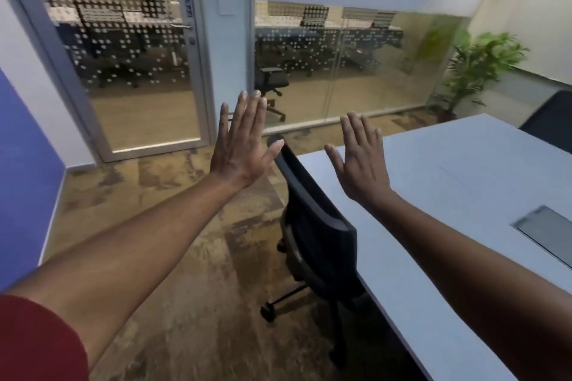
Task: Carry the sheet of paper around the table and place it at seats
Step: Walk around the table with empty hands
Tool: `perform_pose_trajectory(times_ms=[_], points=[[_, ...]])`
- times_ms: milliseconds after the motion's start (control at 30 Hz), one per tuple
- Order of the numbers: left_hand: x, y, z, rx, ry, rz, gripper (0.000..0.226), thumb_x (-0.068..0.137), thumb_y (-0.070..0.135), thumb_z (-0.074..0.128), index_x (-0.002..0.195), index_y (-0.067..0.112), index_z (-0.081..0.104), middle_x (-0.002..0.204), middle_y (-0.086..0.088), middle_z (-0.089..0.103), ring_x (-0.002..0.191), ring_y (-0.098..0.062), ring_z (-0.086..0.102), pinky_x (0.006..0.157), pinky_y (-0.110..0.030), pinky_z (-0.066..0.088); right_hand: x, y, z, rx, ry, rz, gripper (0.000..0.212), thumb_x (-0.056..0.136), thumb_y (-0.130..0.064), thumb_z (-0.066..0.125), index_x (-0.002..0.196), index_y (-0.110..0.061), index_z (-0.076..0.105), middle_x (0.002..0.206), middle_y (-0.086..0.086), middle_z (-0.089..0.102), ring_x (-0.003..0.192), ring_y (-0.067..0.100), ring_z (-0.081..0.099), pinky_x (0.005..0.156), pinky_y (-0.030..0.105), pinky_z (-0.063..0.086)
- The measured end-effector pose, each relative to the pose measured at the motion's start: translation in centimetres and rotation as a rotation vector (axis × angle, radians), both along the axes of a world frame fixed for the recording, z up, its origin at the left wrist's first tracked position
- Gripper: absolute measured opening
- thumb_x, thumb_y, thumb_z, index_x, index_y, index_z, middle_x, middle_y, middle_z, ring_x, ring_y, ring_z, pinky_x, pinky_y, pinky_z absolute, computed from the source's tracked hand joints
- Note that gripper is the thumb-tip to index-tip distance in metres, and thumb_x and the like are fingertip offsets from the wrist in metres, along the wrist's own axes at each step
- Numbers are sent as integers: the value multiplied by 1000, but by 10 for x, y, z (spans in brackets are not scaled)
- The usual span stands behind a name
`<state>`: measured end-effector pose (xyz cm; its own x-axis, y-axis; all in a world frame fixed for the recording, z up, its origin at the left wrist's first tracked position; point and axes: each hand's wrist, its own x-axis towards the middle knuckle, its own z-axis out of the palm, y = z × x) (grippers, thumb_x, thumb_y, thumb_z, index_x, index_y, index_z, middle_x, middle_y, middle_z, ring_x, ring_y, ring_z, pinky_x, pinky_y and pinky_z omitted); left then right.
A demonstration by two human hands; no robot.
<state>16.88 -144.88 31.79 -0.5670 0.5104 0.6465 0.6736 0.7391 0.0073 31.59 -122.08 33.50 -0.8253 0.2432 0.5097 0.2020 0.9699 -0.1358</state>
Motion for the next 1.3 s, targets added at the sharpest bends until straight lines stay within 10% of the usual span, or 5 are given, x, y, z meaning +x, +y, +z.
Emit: perform_pose_trajectory(times_ms=[1300], points=[[-646,69,-35,-126,18,-100,100,104,80,13,173,8,8,183,-10,-1,169,-30,-7,133,-64,1,-632,90,-46,157,-126,-66,89,106,-74,13,172,-16,1,181,7,-4,167,29,-9,135,58,1]])
